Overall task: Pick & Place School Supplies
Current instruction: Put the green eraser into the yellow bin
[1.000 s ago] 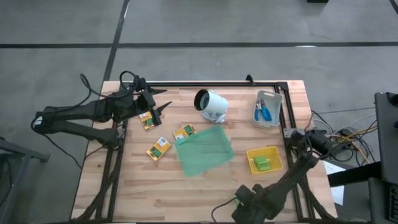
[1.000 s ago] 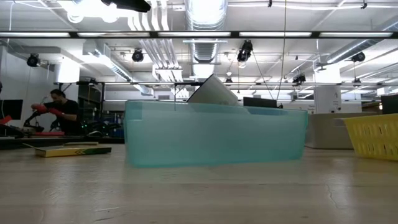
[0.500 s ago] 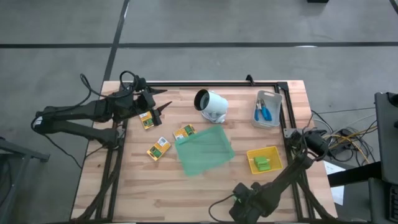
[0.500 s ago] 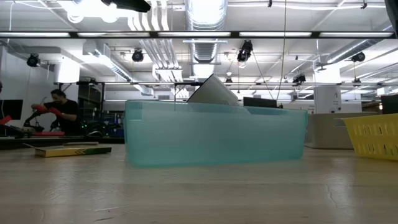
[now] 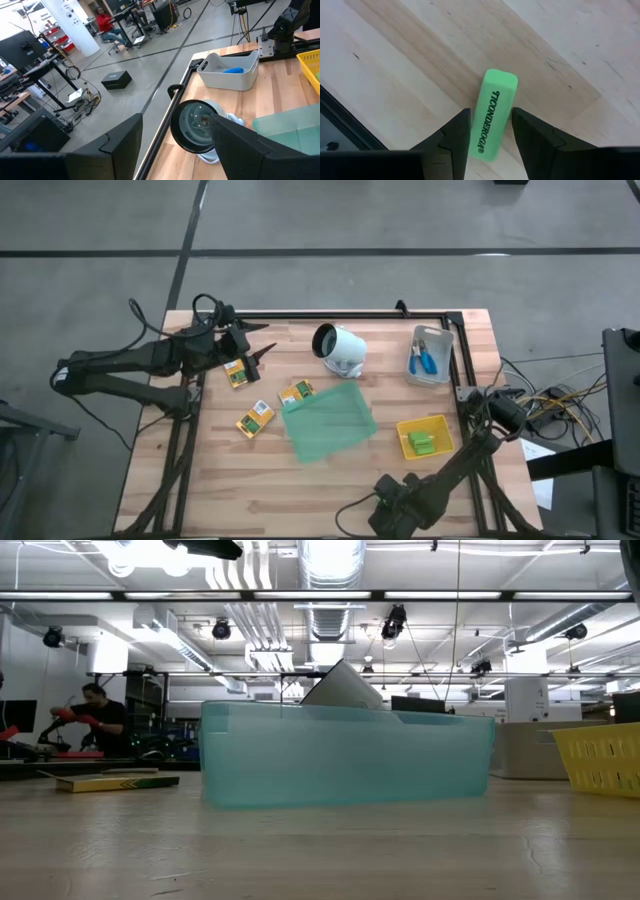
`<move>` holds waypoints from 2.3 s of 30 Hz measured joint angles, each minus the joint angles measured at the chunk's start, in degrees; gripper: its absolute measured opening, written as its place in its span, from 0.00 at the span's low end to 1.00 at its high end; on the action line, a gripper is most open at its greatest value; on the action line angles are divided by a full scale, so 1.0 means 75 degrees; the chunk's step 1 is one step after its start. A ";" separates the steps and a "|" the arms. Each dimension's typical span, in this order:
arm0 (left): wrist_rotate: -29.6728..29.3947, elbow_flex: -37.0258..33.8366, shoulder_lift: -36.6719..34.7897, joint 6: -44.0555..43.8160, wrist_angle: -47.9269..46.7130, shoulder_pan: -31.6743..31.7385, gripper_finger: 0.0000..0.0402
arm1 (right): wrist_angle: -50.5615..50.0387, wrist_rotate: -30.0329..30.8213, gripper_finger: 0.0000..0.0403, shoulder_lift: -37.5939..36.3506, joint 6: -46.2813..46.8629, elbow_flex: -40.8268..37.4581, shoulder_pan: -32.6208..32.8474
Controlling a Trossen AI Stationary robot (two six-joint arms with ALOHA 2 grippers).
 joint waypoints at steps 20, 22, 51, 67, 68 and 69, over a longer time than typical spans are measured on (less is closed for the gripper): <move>0.0000 -0.0001 0.0000 0.0000 0.0002 0.0000 0.59 | -0.0023 -0.0334 0.21 -0.0009 -0.0293 0.0001 -0.0125; 0.0001 -0.0001 -0.0001 0.0000 0.0003 0.0002 0.59 | -0.0036 -0.0347 0.21 -0.0011 -0.0434 0.0031 -0.0130; -0.0001 -0.0001 0.0002 0.0000 0.0003 0.0000 0.59 | -0.2827 0.2367 0.22 -0.3449 -0.3793 0.0017 0.0283; 0.0001 -0.0001 0.0002 0.0000 0.0003 0.0001 0.59 | -0.3555 0.4195 0.23 -0.5550 -0.4527 -0.1905 0.2047; -0.0001 -0.0001 0.0001 0.0000 0.0002 0.0001 0.59 | -0.3527 0.4310 0.23 -0.5708 -0.4253 -0.2109 0.2213; -0.0001 -0.0001 -0.0001 0.0000 0.0003 0.0000 0.59 | -0.3521 0.4409 0.23 -0.5853 -0.3945 -0.2317 0.2372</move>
